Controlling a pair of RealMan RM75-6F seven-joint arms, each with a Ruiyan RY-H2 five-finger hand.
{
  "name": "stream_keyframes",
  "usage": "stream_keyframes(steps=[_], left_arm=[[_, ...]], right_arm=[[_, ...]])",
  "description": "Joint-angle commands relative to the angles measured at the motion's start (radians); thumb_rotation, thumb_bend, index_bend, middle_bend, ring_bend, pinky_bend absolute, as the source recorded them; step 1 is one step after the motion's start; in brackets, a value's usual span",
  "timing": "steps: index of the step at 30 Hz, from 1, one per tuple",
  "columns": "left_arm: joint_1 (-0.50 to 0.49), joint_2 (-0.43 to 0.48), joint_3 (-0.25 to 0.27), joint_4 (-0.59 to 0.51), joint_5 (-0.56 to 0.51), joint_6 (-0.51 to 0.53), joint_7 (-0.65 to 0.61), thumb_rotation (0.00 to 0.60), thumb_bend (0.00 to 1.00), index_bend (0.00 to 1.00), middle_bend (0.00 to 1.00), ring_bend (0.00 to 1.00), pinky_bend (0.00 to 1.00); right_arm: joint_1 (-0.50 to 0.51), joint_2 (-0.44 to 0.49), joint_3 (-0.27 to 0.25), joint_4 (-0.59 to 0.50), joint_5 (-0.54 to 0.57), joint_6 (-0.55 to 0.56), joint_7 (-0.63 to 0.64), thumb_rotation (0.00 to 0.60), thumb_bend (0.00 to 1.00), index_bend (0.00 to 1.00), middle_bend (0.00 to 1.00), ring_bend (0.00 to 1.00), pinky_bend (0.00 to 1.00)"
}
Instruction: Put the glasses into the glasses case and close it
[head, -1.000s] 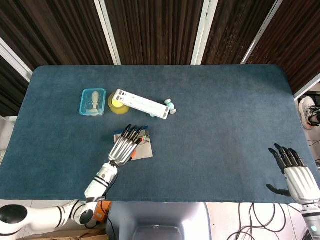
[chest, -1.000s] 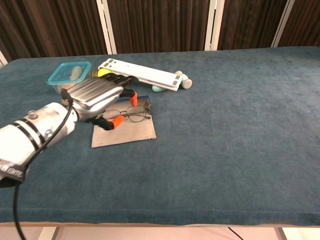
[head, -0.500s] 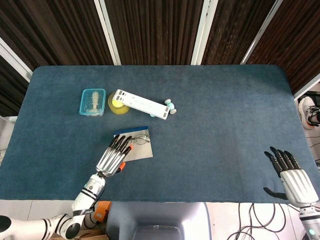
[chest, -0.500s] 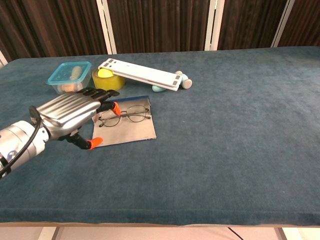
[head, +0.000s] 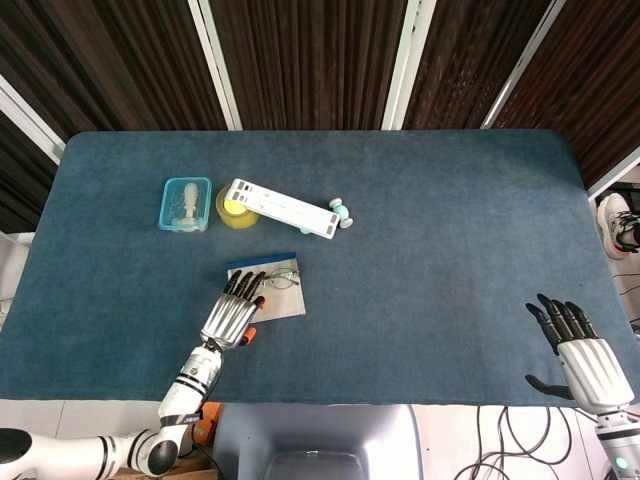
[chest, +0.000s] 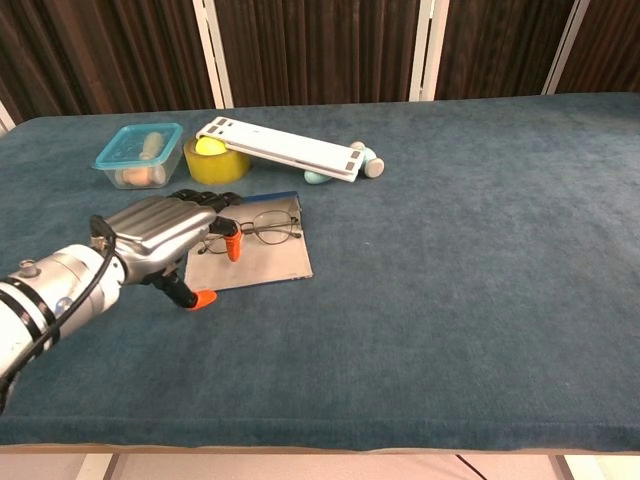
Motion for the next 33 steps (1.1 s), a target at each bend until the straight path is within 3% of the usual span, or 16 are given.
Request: stream_keyframes(steps=[1,7,19,33], left_arm=[[-0.004,-0.059,-0.022,0.017,-0.056,0.012,0.045,0.600,0.24,0.37,0.00,0.00,0.03],[-0.012,-0.116,-0.033,0.082,-0.070,0.032,0.076,0.600,0.23,0.37,0.00,0.00,0.04],[-0.029,-0.116,-0.065,0.086,-0.145,0.037,0.166,0.600,0.24,0.43,0.00,0.00,0.05],[-0.039,-0.149,-0.075,0.136,-0.139,0.042,0.141,0.600,0.29,0.49,0.00,0.00,0.05]], right_arm=[[0.001,0.001,-0.002,0.000,-0.003,-0.002,0.001,0.600,0.25,0.00,0.00,0.00,0.00],[-0.001,0.006,-0.005,0.000,-0.010,0.006,0.016,0.600,0.25,0.00,0.00,0.00,0.00],[0.000,0.003,-0.006,0.001,-0.010,0.004,0.007,0.600,0.25,0.00,0.00,0.00,0.00],[-0.002,0.006,-0.004,0.000,-0.007,0.009,0.015,0.600,0.25,0.00,0.00,0.00,0.00]])
